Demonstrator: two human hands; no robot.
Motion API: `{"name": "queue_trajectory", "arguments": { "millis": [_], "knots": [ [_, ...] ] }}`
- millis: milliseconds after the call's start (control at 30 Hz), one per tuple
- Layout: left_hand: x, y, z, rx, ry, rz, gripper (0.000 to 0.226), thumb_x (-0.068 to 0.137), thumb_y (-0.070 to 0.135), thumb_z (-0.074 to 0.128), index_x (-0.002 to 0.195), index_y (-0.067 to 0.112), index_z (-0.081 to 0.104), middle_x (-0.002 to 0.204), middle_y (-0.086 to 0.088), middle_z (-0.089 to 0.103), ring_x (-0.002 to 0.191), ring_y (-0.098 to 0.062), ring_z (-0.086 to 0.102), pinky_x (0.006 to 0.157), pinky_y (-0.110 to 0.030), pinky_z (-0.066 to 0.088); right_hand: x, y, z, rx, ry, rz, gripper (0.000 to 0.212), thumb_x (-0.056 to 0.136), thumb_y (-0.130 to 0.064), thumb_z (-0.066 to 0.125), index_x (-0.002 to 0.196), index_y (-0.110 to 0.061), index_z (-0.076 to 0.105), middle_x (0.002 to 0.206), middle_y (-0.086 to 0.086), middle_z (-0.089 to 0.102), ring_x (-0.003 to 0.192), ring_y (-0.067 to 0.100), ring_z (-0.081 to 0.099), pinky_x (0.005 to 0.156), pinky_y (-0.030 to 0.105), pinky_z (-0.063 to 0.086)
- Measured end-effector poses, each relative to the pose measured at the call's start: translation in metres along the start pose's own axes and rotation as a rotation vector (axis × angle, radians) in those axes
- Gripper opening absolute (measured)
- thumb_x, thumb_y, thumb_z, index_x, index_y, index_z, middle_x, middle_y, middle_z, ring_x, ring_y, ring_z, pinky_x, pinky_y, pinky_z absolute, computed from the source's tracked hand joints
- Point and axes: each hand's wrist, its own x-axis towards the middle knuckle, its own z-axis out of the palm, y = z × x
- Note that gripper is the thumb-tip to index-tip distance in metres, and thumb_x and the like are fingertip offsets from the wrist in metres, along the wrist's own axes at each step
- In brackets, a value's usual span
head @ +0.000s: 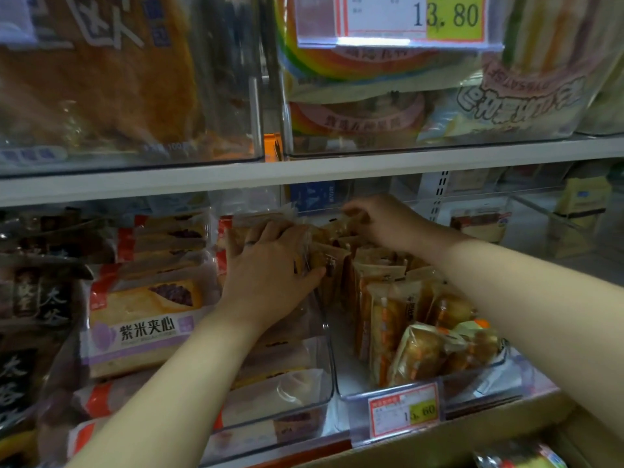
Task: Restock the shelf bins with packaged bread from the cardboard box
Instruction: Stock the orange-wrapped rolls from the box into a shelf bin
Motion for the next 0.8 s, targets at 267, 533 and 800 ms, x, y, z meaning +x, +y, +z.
{"name": "queue_trajectory", "arguments": {
  "millis": [267, 533, 800],
  "knots": [
    [0.039, 0.017, -0.005, 0.275, -0.221, 0.093, 0.046, 0.086, 0.056, 0.054, 0.13, 0.041, 0.052, 0.152, 0.009, 0.03, 0.146, -0.022, 0.012, 0.109, -0.066, -0.007, 0.019, 0.002, 0.015, -0.116, 0.028, 0.057, 0.028, 0.094, -0.017, 0.053, 0.121, -0.012, 0.06, 0.117, 0.007, 0.059, 0.102, 0.02, 0.057, 0.081, 0.027, 0.039],
    [0.083, 0.016, 0.007, 0.446, -0.422, 0.075, 0.045, 0.081, 0.062, 0.059, 0.109, 0.028, 0.066, 0.119, 0.001, 0.058, 0.128, -0.026, 0.037, 0.107, -0.069, -0.005, 0.019, 0.014, 0.002, -0.228, 0.049, 0.081, 0.014, 0.09, -0.013, 0.056, 0.093, -0.006, 0.068, 0.095, 0.011, 0.066, 0.089, 0.025, 0.062, 0.08, 0.038, 0.051],
    [0.084, 0.016, 0.02, 0.449, -0.363, -0.025, 0.037, 0.088, 0.043, 0.058, 0.113, 0.016, 0.059, 0.121, -0.003, 0.053, 0.127, -0.03, 0.038, 0.11, -0.068, 0.002, 0.0, 0.031, -0.001, -0.215, 0.101, 0.001, 0.02, 0.09, -0.008, 0.054, 0.1, -0.017, 0.068, 0.101, 0.007, 0.066, 0.094, 0.023, 0.062, 0.08, 0.029, 0.046]
  ]
}}
